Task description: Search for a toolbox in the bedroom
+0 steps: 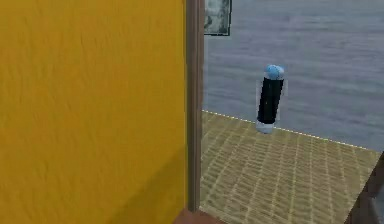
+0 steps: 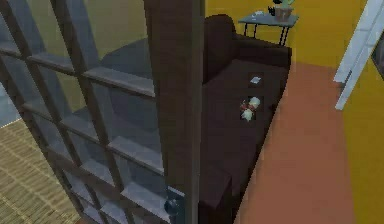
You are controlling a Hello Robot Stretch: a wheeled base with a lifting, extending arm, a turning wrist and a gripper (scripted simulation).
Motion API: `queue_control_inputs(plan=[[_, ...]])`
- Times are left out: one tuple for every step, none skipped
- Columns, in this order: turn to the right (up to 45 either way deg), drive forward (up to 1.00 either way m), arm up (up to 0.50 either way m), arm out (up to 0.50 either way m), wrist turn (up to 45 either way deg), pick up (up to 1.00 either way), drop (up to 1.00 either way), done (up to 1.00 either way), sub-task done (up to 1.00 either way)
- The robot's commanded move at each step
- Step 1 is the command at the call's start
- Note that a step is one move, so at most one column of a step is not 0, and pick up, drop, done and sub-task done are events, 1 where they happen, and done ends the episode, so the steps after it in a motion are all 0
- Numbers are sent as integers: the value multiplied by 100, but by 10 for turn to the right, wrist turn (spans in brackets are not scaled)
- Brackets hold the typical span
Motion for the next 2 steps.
queue_control_inputs(plan=[[270, 0, 0, 0, 0, 0, 0, 0, 0], [0, 100, 0, 0, 0, 0, 0, 0, 0]])
